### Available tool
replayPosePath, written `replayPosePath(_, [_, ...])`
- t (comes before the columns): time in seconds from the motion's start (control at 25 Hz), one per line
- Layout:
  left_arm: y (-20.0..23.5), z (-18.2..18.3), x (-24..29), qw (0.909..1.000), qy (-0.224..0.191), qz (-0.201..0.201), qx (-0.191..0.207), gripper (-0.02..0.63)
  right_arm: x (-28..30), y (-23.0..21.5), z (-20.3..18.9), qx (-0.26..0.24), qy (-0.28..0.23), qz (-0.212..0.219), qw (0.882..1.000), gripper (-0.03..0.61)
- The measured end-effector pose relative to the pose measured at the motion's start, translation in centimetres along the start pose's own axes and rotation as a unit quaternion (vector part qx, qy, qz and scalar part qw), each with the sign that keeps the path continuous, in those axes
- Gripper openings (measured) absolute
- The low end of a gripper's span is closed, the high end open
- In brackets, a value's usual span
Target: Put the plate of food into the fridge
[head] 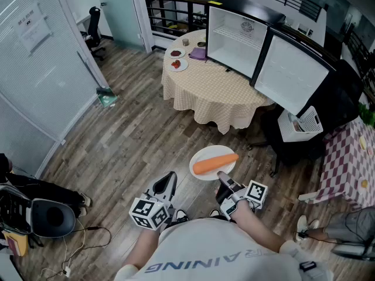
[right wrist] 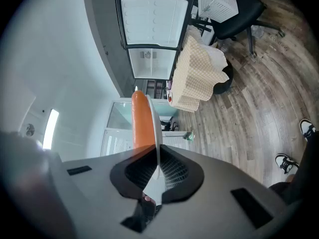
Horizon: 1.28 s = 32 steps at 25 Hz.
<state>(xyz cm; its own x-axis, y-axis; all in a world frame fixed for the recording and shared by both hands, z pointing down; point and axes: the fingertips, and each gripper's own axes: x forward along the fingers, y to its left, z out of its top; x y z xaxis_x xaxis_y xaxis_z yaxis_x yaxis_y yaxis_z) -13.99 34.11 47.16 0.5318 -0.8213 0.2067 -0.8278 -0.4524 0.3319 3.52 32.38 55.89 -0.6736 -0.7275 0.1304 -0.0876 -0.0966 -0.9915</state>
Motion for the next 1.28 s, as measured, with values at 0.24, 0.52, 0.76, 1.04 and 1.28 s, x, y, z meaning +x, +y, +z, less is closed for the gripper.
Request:
replayPosePath(0.24, [0.1,0.0,-0.1,1.0,0.003,-0.003,-0.001,0.008,-0.2,0.0,0.1,-0.004,-0.005,0.0,1.0,0.034])
replayPosePath(0.52, [0.0,-0.4,0.2,1.0,0.003,-0.004,-0.005,0.009,-0.5,0.0,0.3,-0.009,-0.012,0.003,1.0,0.034])
replayPosePath(0.76, [0.9,-0.6,-0.3,0.9999,0.002,0.0,-0.012,0.009,0.1,0.3,0.5,-0.008,-0.025,0.008,1.0,0.034])
replayPosePath(1.04, [3.4,-0.3,-1.5,0.9998,0.002,0.004,-0.02,0.009,2.4,-0.3,-1.8,0.0,-0.012,-0.006,1.0,0.034])
replayPosePath(1.28, [7.1,-0.2,-2.9,0.9997,0.003,0.004,-0.025,0.009,5.4,0.1,-3.5,0.003,-0.02,0.005,1.0,0.034])
